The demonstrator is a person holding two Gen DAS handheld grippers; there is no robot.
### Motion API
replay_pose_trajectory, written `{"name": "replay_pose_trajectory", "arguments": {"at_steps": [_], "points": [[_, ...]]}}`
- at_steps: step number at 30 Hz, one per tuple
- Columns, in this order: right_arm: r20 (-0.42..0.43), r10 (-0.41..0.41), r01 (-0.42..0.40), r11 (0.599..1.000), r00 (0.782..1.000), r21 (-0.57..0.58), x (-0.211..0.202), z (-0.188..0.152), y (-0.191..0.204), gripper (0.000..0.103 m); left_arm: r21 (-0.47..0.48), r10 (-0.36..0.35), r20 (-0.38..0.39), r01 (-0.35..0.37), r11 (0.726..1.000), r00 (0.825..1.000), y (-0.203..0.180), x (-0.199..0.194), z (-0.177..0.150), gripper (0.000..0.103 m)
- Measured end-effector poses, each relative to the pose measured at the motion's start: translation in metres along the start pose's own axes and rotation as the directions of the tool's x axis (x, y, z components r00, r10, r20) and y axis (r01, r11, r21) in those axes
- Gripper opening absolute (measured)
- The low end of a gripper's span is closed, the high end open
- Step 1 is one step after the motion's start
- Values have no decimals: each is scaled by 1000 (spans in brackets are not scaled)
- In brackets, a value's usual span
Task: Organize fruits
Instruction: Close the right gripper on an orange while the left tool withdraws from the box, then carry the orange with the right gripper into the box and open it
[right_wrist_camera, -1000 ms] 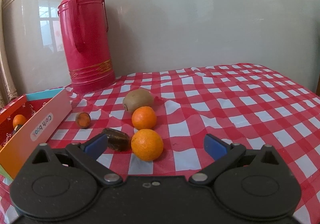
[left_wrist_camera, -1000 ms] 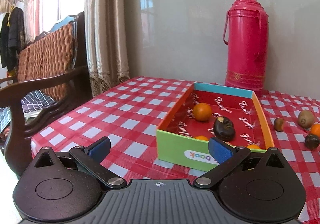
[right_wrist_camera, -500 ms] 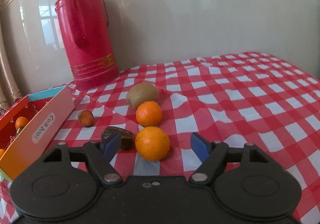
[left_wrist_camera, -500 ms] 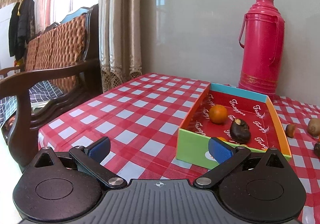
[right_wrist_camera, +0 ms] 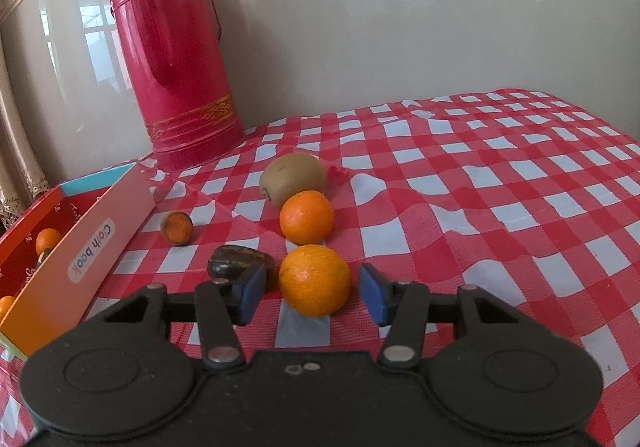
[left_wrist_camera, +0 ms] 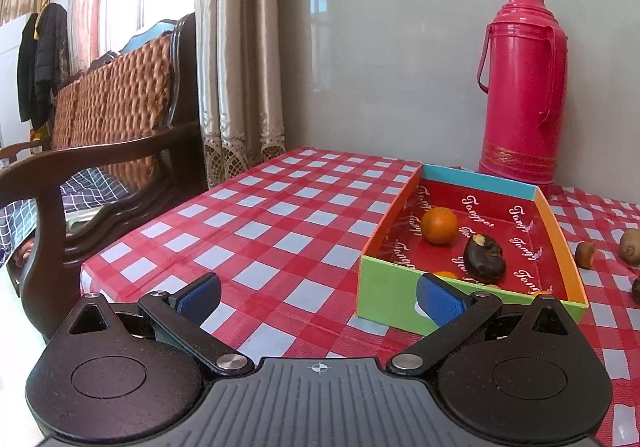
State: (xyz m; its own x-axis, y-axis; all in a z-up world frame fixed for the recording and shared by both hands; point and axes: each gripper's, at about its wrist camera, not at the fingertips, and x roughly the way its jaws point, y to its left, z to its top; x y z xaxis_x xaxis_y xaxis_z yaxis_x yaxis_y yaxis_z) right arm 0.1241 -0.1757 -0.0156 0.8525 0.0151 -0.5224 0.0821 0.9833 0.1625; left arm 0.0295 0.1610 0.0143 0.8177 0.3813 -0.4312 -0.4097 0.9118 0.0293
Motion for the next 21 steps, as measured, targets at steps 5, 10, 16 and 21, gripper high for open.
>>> {"name": "replay_pose_trajectory", "arguments": {"at_steps": [5,10,16,21], "points": [[-2,-4,4,1000,1000,-1,1,0,0,32,-5,5,-2,-5,1000,1000,3,0,0,103],[-19,-6,6,1000,1000,-6,4,0,1,33,-4,7,-1,-7,1000,1000,4,0,0,103],[-8,-7,7,1000,1000,-5,3,0,2,31,-2,15,-1,-15,1000,1000,7,0,-1,103],[14,-4,5,1000,1000,-22,-1,-1,5,31,-10,23,-14,-23,1000,1000,12,2,-1,103]]}}
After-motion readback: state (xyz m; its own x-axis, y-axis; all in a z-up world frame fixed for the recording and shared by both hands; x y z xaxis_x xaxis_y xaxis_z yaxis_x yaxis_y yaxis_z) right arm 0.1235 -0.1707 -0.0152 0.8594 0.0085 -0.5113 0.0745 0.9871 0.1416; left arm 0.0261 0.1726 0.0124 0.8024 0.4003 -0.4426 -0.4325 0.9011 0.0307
